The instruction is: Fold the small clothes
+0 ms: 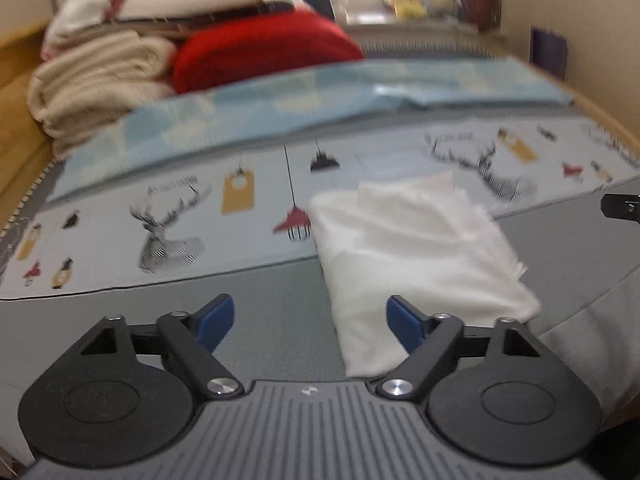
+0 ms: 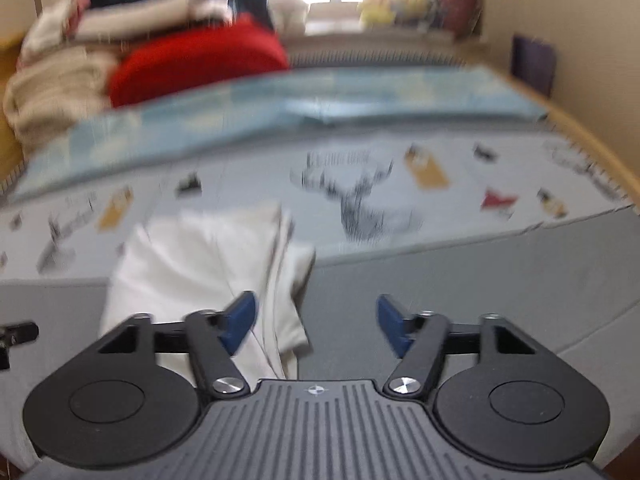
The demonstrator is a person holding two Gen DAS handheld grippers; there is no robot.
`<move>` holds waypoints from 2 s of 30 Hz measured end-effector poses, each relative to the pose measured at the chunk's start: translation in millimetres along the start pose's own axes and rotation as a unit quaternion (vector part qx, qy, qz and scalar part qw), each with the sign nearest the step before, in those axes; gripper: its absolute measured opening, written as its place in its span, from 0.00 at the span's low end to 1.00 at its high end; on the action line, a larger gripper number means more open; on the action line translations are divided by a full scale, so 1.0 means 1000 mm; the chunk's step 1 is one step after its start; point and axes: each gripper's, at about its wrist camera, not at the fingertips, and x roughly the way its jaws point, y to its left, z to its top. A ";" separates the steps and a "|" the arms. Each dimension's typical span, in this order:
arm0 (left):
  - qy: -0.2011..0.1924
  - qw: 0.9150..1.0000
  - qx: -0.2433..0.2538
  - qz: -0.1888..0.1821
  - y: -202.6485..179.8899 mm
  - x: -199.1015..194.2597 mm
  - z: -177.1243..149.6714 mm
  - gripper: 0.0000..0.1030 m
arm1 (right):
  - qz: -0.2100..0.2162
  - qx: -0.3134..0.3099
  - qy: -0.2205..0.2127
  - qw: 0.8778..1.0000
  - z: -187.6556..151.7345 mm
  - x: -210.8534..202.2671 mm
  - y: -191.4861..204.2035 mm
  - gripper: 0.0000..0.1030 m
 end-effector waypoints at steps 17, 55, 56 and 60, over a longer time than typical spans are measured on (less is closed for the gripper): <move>-0.039 0.997 -0.071 -0.005 -0.042 -0.063 -0.087 0.89 | 0.001 -0.088 -0.099 0.991 -0.091 -0.115 0.022 0.94; -0.036 0.994 -0.101 -0.019 -0.030 -0.052 -0.089 0.89 | 0.013 -0.069 -0.052 0.996 -0.094 -0.089 0.031 0.94; -0.036 0.994 -0.101 -0.019 -0.030 -0.052 -0.090 0.89 | 0.013 -0.067 -0.052 0.996 -0.094 -0.090 0.030 0.94; -0.037 0.994 -0.100 -0.020 -0.029 -0.052 -0.090 0.89 | 0.014 -0.066 -0.052 0.996 -0.094 -0.090 0.030 0.94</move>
